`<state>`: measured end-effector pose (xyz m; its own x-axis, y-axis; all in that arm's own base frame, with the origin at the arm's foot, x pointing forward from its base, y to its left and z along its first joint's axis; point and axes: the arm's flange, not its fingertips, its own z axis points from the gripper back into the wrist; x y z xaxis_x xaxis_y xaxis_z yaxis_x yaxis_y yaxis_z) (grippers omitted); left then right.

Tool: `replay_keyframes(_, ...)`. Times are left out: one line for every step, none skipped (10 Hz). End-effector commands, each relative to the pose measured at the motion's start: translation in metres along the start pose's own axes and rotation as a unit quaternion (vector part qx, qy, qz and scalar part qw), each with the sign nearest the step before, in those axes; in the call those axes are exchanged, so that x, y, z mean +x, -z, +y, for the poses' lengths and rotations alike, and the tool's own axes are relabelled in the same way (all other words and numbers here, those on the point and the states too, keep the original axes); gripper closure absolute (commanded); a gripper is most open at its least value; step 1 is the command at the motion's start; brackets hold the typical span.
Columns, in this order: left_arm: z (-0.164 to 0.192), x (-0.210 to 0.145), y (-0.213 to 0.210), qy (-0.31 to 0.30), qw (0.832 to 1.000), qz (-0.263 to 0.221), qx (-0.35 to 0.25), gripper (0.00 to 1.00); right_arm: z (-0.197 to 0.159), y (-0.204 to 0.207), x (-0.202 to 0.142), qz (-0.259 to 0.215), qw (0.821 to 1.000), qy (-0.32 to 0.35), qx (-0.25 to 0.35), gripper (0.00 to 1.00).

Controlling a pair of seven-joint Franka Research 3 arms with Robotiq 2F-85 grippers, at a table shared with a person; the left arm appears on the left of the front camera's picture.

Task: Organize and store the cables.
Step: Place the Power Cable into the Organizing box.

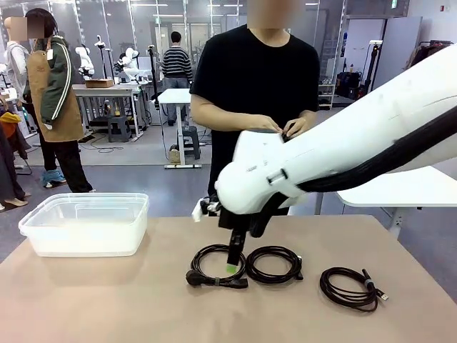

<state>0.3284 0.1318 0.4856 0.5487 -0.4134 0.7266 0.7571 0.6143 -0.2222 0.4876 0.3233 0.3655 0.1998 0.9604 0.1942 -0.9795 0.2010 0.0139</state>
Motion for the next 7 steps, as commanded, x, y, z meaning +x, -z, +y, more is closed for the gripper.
replay_keyframes(-0.012, 0.037, 0.025, 0.012, 1.000, 0.026, -0.008, 0.00, 0.023, -0.035, -0.072, -0.082, 0.997, 0.000, -0.008, 0.03)
replay_keyframes(-0.025, 0.056, 0.043, 0.025, 0.999, 0.044, -0.011, 0.00, 0.028, -0.050, -0.102, -0.109, 0.994, 0.010, -0.024, 0.00)
replay_keyframes(-0.037, 0.074, 0.066, 0.035, 0.997, 0.069, -0.010, 0.00, 0.033, -0.062, -0.134, -0.134, 0.990, 0.018, -0.037, 0.00)
replay_keyframes(-0.050, 0.091, 0.089, 0.046, 0.995, 0.093, -0.003, 0.00, 0.038, -0.072, -0.167, -0.160, 0.986, 0.029, -0.041, 0.00)
replay_keyframes(-0.068, 0.112, 0.113, 0.065, 0.991, 0.114, -0.010, 0.00, 0.043, -0.084, -0.204, -0.191, 0.980, 0.045, -0.046, 0.00)
replay_keyframes(-0.086, 0.129, 0.135, 0.089, 0.988, 0.129, -0.006, 0.00, 0.050, -0.091, -0.238, -0.213, 0.974, 0.053, -0.060, 0.00)
replay_keyframes(-0.102, 0.144, 0.154, 0.104, 0.984, 0.142, -0.012, 0.00, 0.057, -0.094, -0.272, -0.226, 0.971, 0.047, -0.056, 0.00)
